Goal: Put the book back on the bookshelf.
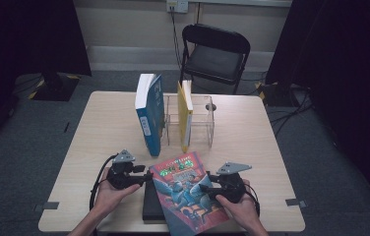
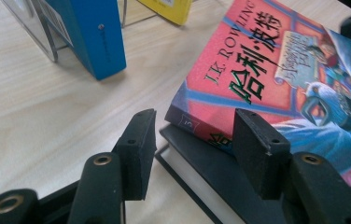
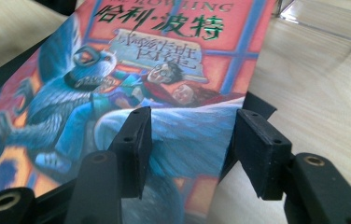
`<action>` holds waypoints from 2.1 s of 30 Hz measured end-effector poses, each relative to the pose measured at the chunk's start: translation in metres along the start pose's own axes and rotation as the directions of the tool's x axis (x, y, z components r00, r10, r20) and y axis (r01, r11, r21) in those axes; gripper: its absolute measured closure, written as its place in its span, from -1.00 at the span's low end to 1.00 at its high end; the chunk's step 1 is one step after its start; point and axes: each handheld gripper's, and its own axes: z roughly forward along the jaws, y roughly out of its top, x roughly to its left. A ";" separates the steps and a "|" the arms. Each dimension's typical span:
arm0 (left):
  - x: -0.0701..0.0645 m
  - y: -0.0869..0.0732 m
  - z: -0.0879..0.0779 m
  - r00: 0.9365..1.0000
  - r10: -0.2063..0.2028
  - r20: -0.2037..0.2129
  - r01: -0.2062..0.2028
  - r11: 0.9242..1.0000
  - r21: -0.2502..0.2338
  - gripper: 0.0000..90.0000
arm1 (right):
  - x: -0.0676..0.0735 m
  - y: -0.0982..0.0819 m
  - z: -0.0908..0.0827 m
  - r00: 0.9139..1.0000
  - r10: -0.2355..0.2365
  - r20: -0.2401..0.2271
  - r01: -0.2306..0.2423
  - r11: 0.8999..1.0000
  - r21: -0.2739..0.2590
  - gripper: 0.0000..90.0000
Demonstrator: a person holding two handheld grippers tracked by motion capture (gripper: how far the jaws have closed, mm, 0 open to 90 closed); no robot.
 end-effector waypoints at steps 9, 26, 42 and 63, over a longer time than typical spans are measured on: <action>0.004 0.010 0.012 0.999 -0.023 -0.047 0.023 1.000 0.001 0.07 | 0.011 -0.011 -0.007 1.000 0.012 0.020 -0.011 1.000 -0.021 0.06; -0.033 0.002 0.003 0.999 -0.025 0.024 0.025 1.000 0.006 -0.01 | -0.012 0.004 0.008 0.997 0.066 0.050 -0.062 0.996 -0.070 -0.08; -0.030 0.005 0.017 0.999 -0.016 0.034 0.017 1.000 -0.020 0.04 | -0.017 0.004 0.023 0.990 0.141 0.004 -0.139 0.984 -0.106 -0.18; -0.033 0.004 0.019 1.000 0.004 0.019 -0.003 1.000 -0.029 -0.02 | -0.019 0.008 0.024 0.974 0.224 0.024 -0.220 0.968 -0.122 0.00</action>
